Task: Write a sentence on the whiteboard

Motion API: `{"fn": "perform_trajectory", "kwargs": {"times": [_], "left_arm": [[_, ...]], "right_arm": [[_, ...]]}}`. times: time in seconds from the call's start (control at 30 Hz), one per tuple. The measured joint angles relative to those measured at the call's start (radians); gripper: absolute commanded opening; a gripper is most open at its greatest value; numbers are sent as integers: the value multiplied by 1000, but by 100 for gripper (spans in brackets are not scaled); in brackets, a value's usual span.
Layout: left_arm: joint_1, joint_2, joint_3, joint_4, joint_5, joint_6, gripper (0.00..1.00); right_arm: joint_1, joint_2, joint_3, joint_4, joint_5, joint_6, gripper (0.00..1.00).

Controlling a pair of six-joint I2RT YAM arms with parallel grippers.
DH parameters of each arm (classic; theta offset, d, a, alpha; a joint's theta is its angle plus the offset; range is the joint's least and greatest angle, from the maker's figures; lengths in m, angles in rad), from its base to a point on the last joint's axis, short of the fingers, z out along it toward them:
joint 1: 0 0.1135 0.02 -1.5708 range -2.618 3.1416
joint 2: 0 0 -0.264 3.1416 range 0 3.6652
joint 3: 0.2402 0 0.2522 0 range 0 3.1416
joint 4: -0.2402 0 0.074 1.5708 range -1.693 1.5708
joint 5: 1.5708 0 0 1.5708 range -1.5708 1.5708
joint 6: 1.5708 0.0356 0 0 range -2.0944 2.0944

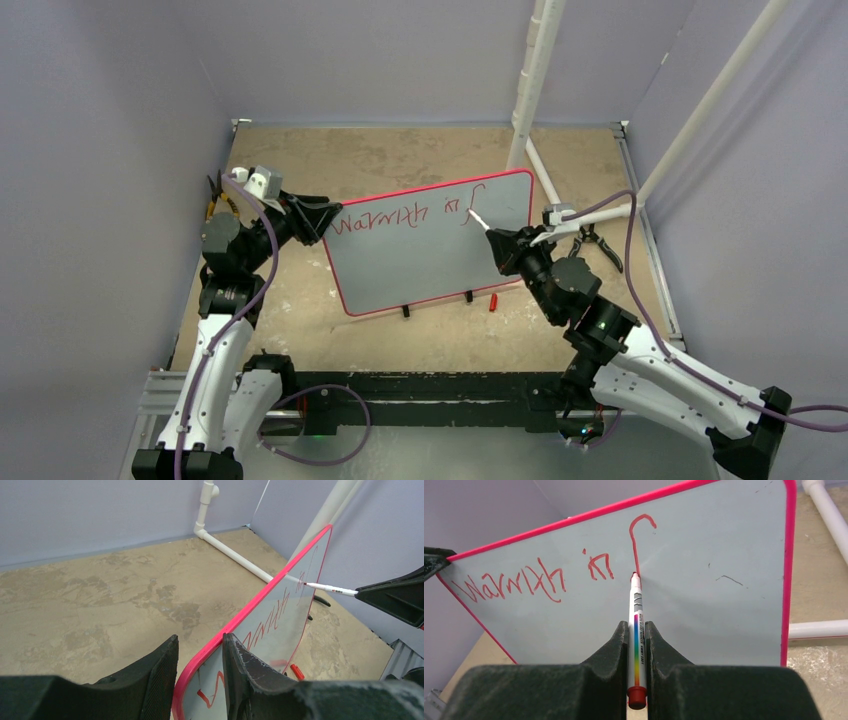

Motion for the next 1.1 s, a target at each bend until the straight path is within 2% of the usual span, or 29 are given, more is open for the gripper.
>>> {"fn": "perform_trajectory", "kwargs": {"times": [0.27, 1.1], "left_arm": [[0, 0, 0, 0, 0, 0, 36], [0, 0, 0, 0, 0, 0, 36]], "right_arm": [[0, -10, 5, 7, 47, -4, 0], [-3, -93, 5, -26, 45, -37, 0]]}}
